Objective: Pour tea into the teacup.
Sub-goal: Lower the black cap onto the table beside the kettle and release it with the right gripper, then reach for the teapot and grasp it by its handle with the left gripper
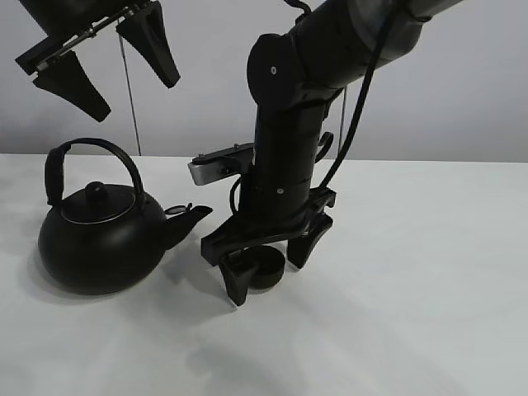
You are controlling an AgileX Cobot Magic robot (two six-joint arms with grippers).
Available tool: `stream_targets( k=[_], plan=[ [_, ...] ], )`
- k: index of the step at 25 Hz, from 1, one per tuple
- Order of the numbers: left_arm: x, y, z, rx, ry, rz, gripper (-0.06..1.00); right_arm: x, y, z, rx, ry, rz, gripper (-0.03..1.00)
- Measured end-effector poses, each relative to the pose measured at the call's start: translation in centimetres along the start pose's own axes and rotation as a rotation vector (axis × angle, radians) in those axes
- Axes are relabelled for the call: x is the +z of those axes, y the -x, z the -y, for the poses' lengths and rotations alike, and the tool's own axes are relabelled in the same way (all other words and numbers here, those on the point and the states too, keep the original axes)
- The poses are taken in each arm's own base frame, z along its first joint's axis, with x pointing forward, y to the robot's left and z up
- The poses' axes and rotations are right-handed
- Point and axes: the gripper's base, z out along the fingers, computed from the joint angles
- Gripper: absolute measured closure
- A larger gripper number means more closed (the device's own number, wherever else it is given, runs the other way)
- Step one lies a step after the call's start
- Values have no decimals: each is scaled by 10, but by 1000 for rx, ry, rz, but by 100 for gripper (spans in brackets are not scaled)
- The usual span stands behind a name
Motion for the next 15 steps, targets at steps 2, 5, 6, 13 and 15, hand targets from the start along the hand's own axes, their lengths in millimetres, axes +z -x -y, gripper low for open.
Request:
stream_targets(
  k=[2, 5, 6, 13, 15],
  plan=[
    [0, 0, 0, 0, 0, 0, 25, -7, 0, 1, -9, -7, -47, 30],
    [0, 0, 0, 0, 0, 0, 25, -25, 2, 9, -18, -47, -89, 28],
    [0, 0, 0, 0, 0, 0, 25, -35, 3, 16, -15, -68, -82, 28],
    [0, 0, 0, 0, -1, 0, 25, -111, -39, 126, 248, -157, -39, 30],
    [0, 0, 0, 0, -1, 0, 25, -127, -65, 169, 366, -186, -40, 30]
  ],
)
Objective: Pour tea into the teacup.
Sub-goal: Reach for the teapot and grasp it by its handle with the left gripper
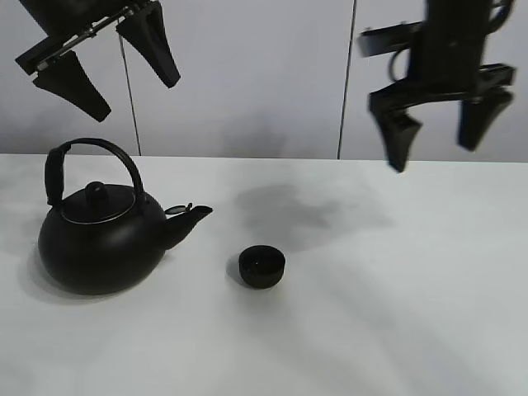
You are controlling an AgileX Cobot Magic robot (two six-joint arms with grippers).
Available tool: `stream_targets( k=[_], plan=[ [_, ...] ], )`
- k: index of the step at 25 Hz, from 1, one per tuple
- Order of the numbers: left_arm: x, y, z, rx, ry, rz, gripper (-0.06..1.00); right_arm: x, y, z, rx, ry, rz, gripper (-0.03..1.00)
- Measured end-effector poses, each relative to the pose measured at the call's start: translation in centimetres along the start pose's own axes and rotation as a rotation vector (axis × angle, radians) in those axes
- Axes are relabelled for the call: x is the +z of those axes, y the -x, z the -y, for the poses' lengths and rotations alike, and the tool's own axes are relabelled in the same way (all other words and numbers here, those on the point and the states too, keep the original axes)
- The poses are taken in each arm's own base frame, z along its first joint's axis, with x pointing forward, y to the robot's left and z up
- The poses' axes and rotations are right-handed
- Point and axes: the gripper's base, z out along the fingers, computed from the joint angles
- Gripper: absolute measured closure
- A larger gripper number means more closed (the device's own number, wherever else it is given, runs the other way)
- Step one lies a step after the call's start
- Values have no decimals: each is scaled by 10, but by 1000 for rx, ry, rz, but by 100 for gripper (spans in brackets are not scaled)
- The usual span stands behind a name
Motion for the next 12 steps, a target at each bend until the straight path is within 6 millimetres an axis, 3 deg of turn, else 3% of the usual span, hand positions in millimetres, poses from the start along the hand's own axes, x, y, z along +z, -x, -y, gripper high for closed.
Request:
stream_targets(
  k=[2, 6, 9, 12],
  plan=[
    [0, 0, 0, 0, 0, 0, 25, -5, -17, 53, 126, -33, -13, 31],
    [0, 0, 0, 0, 0, 0, 25, -31, -55, 122, 319, -58, 24, 31],
    [0, 0, 0, 0, 0, 0, 25, -72, -79, 133, 393, -30, 124, 33],
    [0, 0, 0, 0, 0, 0, 25, -121, -103, 114, 404, 16, 247, 34]
  ],
)
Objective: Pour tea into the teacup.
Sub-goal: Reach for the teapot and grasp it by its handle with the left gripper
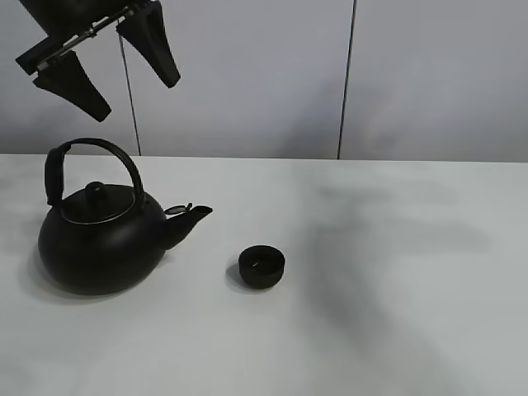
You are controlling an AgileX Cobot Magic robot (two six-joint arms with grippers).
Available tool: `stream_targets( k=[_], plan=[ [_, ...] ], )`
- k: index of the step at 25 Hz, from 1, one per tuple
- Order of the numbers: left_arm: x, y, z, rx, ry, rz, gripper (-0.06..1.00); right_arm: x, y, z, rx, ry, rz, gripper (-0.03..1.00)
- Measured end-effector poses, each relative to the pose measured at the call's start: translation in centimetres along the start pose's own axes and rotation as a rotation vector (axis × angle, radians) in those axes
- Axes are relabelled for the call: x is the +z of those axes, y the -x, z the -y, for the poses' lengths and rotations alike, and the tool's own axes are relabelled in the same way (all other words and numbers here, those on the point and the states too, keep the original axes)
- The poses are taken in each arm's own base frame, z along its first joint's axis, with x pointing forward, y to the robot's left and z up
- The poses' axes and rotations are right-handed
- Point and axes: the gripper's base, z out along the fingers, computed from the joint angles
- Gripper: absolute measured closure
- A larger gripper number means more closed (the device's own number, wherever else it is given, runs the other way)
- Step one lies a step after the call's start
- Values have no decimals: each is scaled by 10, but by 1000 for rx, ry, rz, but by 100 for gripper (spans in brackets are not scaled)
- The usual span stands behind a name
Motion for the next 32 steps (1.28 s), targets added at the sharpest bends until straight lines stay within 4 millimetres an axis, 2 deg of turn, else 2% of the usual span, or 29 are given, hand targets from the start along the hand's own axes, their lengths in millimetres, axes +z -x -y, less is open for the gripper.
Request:
stream_targets(
  k=[2, 4, 6, 8, 10, 13, 16, 18, 20, 26, 32],
  plan=[
    [0, 0, 0, 0, 0, 0, 25, -35, -22, -13, -9, 47, 65, 34],
    [0, 0, 0, 0, 0, 0, 25, -62, -50, -30, -56, 79, 113, 34],
    [0, 0, 0, 0, 0, 0, 25, -85, -86, -43, -92, 100, 168, 35],
    [0, 0, 0, 0, 0, 0, 25, -94, -122, -49, -102, 110, 213, 35],
    [0, 0, 0, 0, 0, 0, 25, -99, -156, -51, -76, 107, 277, 35],
    [0, 0, 0, 0, 0, 0, 25, -95, -210, -52, -45, 101, 359, 35],
    [0, 0, 0, 0, 0, 0, 25, -78, -257, -52, -44, 76, 397, 35],
    [0, 0, 0, 0, 0, 0, 25, -69, -280, -51, -50, 57, 418, 35],
    [0, 0, 0, 0, 0, 0, 25, -65, -300, -51, -55, 47, 449, 35],
    [0, 0, 0, 0, 0, 0, 25, -63, -334, -51, -72, 25, 601, 35],
    [0, 0, 0, 0, 0, 0, 25, -49, -339, -51, -79, 16, 578, 35]
  ],
)
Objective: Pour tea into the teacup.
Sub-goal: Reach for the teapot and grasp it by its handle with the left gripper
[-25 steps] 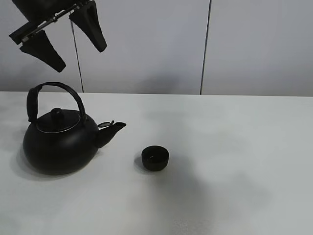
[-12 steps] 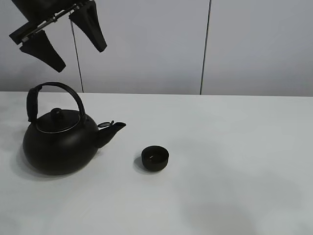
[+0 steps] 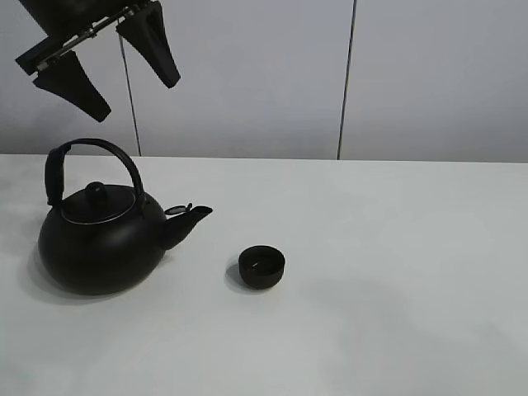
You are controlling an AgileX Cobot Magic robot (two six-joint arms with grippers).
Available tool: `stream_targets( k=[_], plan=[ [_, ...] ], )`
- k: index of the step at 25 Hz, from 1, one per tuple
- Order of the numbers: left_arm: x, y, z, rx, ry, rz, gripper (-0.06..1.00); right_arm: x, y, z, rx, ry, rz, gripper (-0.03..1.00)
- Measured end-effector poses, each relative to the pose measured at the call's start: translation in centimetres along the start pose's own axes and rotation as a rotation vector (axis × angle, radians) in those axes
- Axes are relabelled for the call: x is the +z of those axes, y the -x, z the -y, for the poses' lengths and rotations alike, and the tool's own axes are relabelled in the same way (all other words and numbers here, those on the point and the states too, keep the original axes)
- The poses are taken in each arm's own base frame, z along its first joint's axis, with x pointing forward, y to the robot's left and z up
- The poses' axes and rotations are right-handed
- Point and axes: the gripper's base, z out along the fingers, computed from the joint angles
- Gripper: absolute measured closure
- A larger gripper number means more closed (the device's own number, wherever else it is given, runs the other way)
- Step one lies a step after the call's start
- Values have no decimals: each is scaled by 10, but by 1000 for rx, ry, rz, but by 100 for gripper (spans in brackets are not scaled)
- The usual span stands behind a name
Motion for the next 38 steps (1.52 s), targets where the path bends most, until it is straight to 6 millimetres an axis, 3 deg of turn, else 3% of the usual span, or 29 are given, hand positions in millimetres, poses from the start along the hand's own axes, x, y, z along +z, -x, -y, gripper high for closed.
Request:
stream_targets(
  k=[24, 28, 30, 34, 37, 38],
  plan=[
    [-1, 4, 0, -1, 4, 47, 25, 3, 3, 1, -1, -3, -15, 35],
    [-24, 2, 10, 59, 71, 125, 25, 3, 3, 1, -1, -3, -15, 35],
    [-52, -2, 26, 142, 150, 247, 25, 3, 3, 1, -1, -3, -15, 35],
    [-97, -28, 53, 286, 284, 544, 25, 3, 3, 1, -1, -3, -15, 35],
    [-99, -64, 51, 351, 348, 734, 25, 3, 3, 1, -1, -3, -15, 35],
    [-91, -82, 45, 363, 365, 762, 25, 3, 3, 1, -1, -3, -15, 35]
  ],
)
